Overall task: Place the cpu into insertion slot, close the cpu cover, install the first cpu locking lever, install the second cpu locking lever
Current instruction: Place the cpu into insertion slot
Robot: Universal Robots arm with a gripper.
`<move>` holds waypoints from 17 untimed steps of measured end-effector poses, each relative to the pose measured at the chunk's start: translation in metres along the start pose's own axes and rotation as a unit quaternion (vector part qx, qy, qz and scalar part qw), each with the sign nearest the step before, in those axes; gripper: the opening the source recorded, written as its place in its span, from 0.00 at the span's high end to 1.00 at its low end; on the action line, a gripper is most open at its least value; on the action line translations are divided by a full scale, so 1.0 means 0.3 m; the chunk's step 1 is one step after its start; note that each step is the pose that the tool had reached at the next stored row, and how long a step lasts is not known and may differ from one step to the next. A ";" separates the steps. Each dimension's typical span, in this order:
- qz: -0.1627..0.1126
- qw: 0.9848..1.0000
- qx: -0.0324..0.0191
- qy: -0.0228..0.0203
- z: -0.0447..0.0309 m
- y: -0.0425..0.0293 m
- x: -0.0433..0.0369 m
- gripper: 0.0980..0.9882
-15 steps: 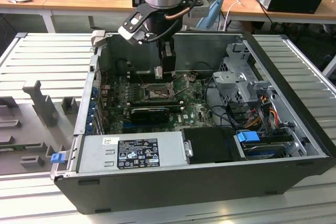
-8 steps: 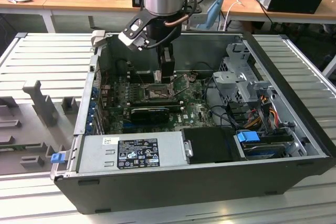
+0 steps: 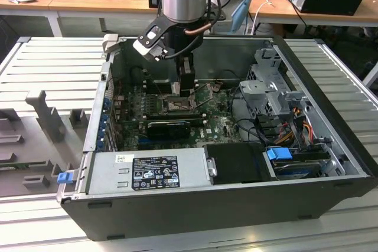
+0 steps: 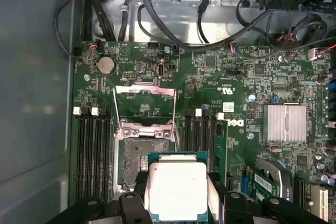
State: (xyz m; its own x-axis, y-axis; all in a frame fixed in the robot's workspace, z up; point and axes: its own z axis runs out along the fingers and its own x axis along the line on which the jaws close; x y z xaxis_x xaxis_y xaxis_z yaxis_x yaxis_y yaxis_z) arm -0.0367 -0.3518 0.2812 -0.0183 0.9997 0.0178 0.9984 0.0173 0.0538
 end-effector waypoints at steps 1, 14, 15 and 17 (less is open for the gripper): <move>0.000 1.000 0.000 0.000 0.002 0.000 0.000 0.52; 0.000 1.000 0.002 0.000 0.036 -0.001 -0.001 0.52; 0.000 1.000 0.004 0.000 0.047 -0.002 0.000 0.52; 0.000 1.000 0.006 0.000 0.061 -0.002 0.002 0.52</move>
State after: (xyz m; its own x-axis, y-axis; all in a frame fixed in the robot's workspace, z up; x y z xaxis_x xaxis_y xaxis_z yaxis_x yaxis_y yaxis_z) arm -0.0364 -0.3510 0.2630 -0.0181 0.9997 0.0177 0.9990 0.0173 0.0416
